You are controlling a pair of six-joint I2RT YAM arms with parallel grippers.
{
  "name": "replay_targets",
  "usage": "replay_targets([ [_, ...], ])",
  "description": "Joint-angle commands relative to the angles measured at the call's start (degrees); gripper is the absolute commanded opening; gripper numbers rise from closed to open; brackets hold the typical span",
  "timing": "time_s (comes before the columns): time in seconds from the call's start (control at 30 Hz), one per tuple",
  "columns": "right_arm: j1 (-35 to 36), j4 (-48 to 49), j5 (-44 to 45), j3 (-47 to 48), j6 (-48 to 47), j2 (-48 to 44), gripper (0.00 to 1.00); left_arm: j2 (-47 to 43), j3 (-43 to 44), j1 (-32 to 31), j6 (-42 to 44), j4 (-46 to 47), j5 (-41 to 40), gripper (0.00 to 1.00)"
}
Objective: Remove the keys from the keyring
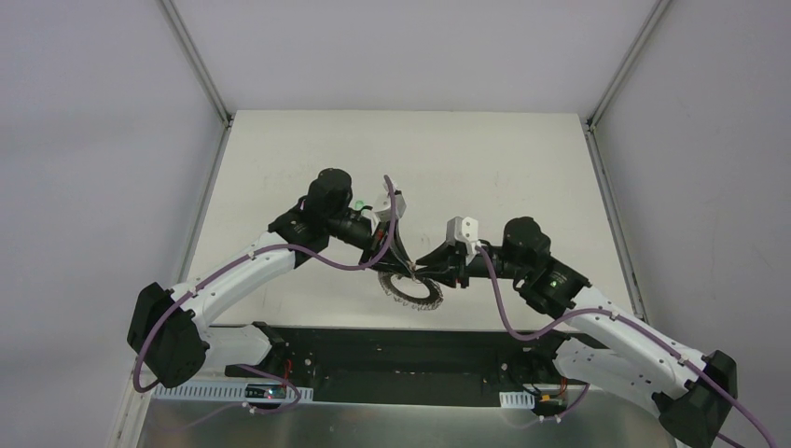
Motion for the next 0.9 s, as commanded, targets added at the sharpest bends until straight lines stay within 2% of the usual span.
replay_targets([
  [0.0,0.2,1.6,-3.4,1.1,0.8,0.0,0.25,-1.9,2.4,-0.4,2.8,3.0,1.8,0.0],
  [0.2,0.2,1.5,-2.7,-0.3,1.4,-2.0,0.0,-2.1,2.6,-0.4,3.5,2.2,1.3,0.0],
  [0.33,0.1,1.0,-2.4,-0.6,2.2,-3.1,0.0,-2.5,2.7,-0.4,5.0,0.5,-0.5,0.0],
  [0.63,0.1,0.1,-0.2,-2.7,5.2,-5.6,0.0,-3.5,3.8,-0.4,13.1,-8.3,-10.1,0.0],
  [0.67,0.2,0.1,-0.1,-2.9,5.2,-5.6,0.01,-3.5,3.8,-0.4,14.1,-9.2,-10.9,0.0],
  [0.77,0.1,0.0,2.8,-3.7,5.5,-5.8,0.27,-2.9,5.3,-1.1,16.8,-13.0,-14.6,0.0],
  [0.87,0.1,1.7,6.8,-5.3,6.2,-6.7,0.44,-1.3,9.0,-2.8,20.5,-20.9,-21.7,0.0],
])
